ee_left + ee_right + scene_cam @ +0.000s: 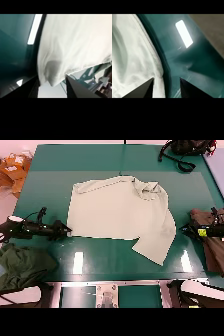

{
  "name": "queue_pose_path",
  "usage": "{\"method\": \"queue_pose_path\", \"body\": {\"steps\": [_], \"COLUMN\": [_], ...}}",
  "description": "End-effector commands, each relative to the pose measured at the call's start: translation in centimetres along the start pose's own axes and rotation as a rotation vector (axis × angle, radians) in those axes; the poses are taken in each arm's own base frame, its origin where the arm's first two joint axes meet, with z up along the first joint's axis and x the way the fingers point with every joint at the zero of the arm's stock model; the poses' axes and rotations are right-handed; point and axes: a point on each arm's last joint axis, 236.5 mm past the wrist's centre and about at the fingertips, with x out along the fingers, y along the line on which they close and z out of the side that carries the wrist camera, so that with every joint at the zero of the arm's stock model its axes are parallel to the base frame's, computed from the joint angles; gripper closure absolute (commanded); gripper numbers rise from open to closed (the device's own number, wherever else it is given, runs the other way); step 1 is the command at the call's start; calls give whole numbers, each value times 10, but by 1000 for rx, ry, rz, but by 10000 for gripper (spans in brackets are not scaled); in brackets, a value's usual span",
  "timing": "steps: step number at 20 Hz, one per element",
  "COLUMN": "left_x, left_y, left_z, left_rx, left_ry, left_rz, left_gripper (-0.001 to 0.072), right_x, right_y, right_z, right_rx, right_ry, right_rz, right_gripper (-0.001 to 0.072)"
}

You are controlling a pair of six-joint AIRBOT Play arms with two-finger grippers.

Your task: Fold the shirts.

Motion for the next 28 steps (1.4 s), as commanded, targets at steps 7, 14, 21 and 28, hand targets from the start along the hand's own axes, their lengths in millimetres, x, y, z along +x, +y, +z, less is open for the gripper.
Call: {"method": "queue_pose_path", "body": {"steps": [7,14,21,28], "left_x": [-8,-14,-51,7], "left_y": [-5,-3,30,12], "left_z": [6,7,30,-3], "left_rx": [128,147,49,73], "left_ry": [47,71,-2,29], "left_rz": [10,43,107,31], "left_gripper": [536,531,330,330], "right_x": [19,58,55,56], "right_y": [-1,18,23,21], "right_z": [-13,-28,-16,-10], "right_rx": [50,-1,-11,-14], "right_ry": [88,181,147,123], "right_rz": [44,53,65,55], "right_gripper": [311,373,370,366]}}
